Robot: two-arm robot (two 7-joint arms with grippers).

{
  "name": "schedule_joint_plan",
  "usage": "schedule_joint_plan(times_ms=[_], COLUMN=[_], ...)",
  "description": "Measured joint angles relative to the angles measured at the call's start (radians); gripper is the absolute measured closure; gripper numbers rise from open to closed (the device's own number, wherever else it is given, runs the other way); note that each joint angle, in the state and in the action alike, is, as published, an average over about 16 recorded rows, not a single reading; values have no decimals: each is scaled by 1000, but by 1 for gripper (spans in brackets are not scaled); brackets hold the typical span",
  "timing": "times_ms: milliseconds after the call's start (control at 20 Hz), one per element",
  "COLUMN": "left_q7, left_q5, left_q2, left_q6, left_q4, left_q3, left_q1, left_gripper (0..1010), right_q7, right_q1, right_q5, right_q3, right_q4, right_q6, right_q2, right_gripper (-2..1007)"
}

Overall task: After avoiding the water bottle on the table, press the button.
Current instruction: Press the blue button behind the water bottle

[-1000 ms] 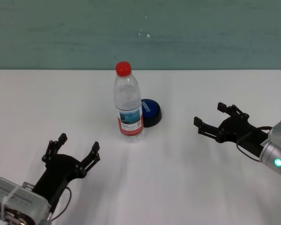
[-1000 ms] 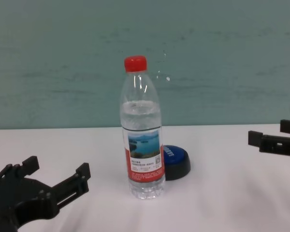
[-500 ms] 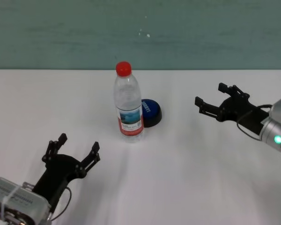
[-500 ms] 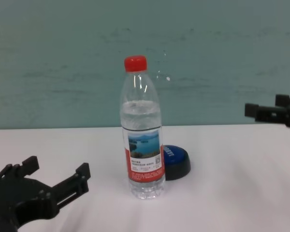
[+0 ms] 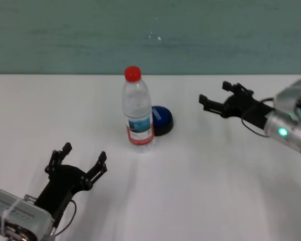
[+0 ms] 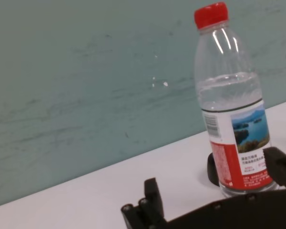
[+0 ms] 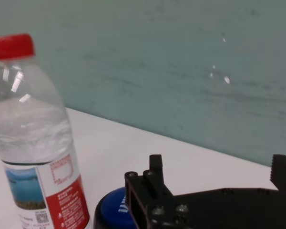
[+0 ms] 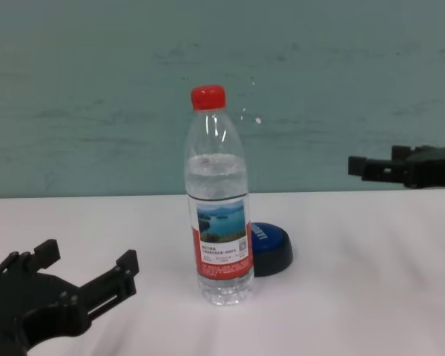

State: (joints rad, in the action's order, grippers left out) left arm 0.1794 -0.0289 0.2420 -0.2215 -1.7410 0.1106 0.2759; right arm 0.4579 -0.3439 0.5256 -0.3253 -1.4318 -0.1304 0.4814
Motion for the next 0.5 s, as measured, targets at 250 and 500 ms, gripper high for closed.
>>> schedule_joint_plan(times_ms=[250, 500], left_q7=[0, 0], left_q5=[0, 0], left_q2=[0, 0], left_q6=[0, 0], left_q4=[0, 0], left_q3=[0, 0], left_q1=[0, 0], left_gripper=[10, 10], right_q7=[13, 22], right_q1=[-63, -112], right_q5=[-7, -21], right_q3=[-33, -58], right_q4=[81, 144], right_q6=[3, 9], right_q2=[-25, -49], right_gripper=[1, 1])
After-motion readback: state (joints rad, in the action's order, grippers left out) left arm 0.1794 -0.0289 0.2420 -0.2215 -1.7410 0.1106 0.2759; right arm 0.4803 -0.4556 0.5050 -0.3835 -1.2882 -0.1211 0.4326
